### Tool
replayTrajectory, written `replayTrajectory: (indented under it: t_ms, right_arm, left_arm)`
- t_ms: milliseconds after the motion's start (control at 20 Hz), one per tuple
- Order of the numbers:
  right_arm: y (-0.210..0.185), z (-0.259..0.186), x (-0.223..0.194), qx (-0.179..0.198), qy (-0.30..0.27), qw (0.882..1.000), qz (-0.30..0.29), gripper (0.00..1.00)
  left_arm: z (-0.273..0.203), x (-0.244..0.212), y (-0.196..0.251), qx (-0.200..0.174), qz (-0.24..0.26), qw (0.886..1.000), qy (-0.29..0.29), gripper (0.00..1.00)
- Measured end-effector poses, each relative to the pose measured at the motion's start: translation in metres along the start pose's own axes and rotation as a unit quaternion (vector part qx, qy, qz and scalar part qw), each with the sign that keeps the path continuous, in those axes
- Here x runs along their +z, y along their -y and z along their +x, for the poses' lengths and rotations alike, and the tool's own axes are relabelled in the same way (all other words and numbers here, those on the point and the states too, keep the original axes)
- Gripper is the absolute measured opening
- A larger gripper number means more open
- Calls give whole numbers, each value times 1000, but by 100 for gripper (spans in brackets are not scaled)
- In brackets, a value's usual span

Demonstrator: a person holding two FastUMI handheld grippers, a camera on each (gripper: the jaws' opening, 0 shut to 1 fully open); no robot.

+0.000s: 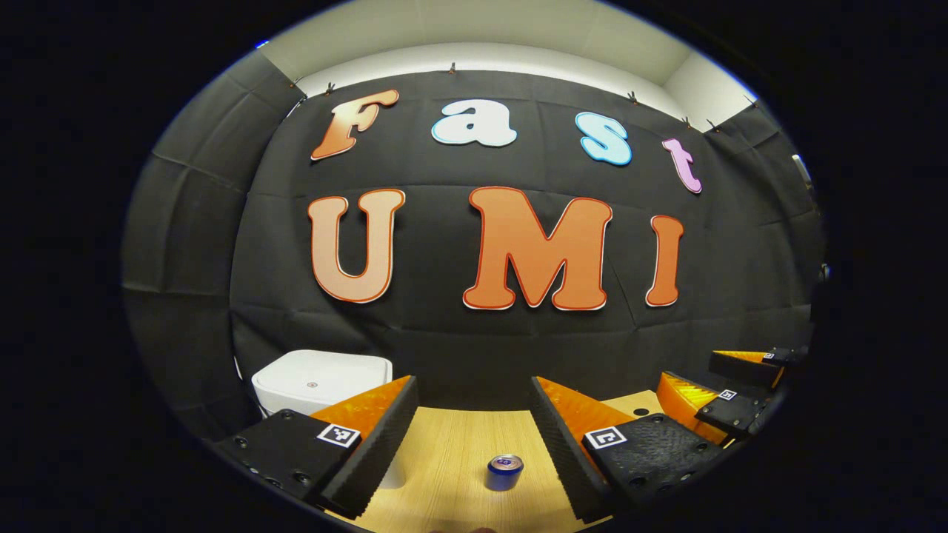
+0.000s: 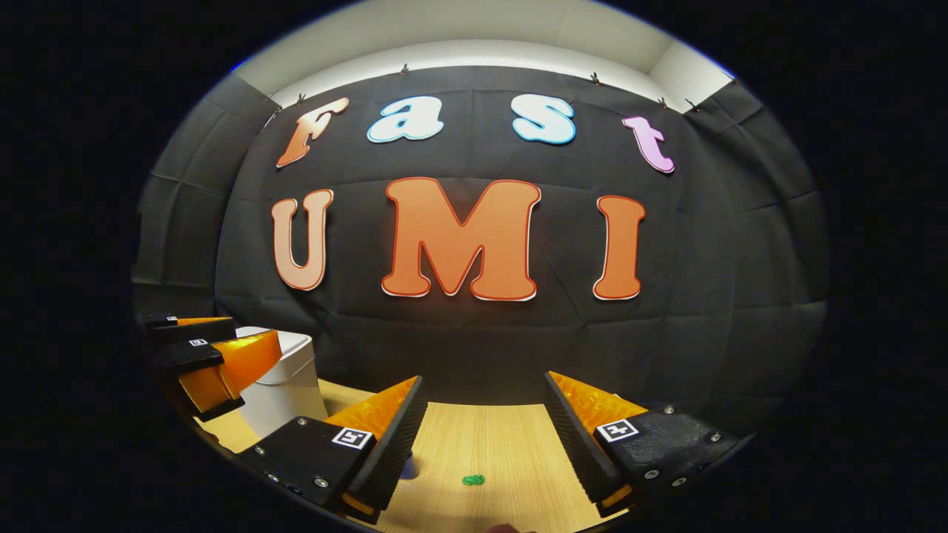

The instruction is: Press the lid of the desktop garbage bin to open it, pick up the crumpled paper on the desktop and throw it into the bin, then pick up the pop can on the desktop and drop it into the bin, and finally close the garbage bin lid.

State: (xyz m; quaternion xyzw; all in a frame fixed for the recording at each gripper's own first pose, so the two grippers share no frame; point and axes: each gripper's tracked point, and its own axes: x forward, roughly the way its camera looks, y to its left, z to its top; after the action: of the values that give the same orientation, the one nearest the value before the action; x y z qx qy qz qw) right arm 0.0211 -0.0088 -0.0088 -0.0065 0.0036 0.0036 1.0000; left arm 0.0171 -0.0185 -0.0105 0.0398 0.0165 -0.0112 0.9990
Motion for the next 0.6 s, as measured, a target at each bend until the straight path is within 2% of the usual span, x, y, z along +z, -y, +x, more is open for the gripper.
replayTrajectory:
  t_ms: [400, 600]
  right_arm:
    - [-7, 3, -5, 7, -7, 1000, -7, 94]
    - [-9, 2, -7, 8, -10, 1000, -10, 94]
  left_arm:
    - [5, -12, 0, -8, -2, 1000, -23, 94]
    - [2, -9, -8, 6, 0, 1000, -17, 94]
